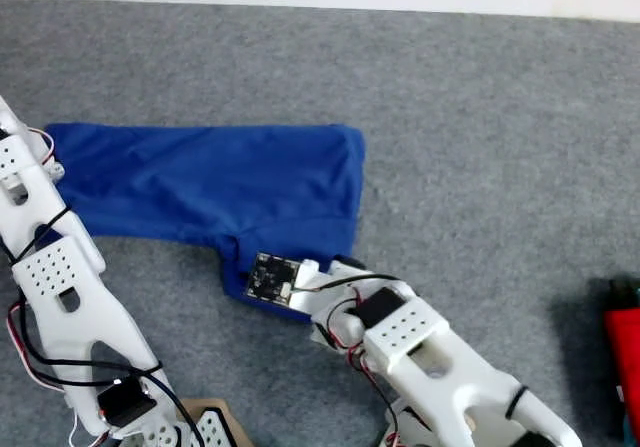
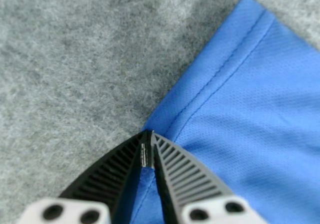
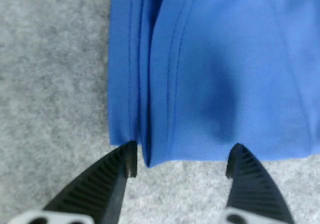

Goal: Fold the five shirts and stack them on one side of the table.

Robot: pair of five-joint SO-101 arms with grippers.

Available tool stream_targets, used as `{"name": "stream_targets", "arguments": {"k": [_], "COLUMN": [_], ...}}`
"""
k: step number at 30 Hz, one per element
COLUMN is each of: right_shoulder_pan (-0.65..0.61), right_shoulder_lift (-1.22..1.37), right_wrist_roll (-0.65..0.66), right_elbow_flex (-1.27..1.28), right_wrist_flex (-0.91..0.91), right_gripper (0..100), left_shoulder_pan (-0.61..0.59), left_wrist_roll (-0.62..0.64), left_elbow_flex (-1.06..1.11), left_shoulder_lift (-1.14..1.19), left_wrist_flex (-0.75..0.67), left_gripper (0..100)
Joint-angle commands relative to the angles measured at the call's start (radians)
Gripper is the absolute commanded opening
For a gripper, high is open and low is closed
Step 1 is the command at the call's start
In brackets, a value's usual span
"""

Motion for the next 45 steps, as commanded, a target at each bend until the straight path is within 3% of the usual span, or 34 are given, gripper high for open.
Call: {"name": "stream_targets", "arguments": {"k": [1, 8, 16, 28, 45], "right_shoulder_pan": [0.016, 0.044, 0.081, 0.142, 0.275], "right_shoulder_lift": [0.015, 0.025, 0.016, 0.044, 0.897], "right_wrist_roll": [0.014, 0.012, 0.012, 0.012, -0.044], "right_elbow_flex": [-0.005, -0.036, -0.067, -0.332, -1.251], "right_wrist_flex": [-0.058, -0.085, -0.084, -0.053, -0.007], "right_gripper": [21.4, 3.6, 0.6, 0.6, 0.7], "left_shoulder_pan": [0.016, 0.016, 0.015, 0.016, 0.013], "left_wrist_roll": [0.005, 0.005, 0.005, 0.005, 0.005], "left_elbow_flex": [-0.033, -0.035, -0.035, -0.035, -0.035], "left_shoulder_lift": [-0.004, -0.005, -0.004, -0.004, -0.001], "left_wrist_flex": [0.003, 0.003, 0.011, 0.011, 0.005], "left_gripper": [0, 0, 0, 0, 0]}}
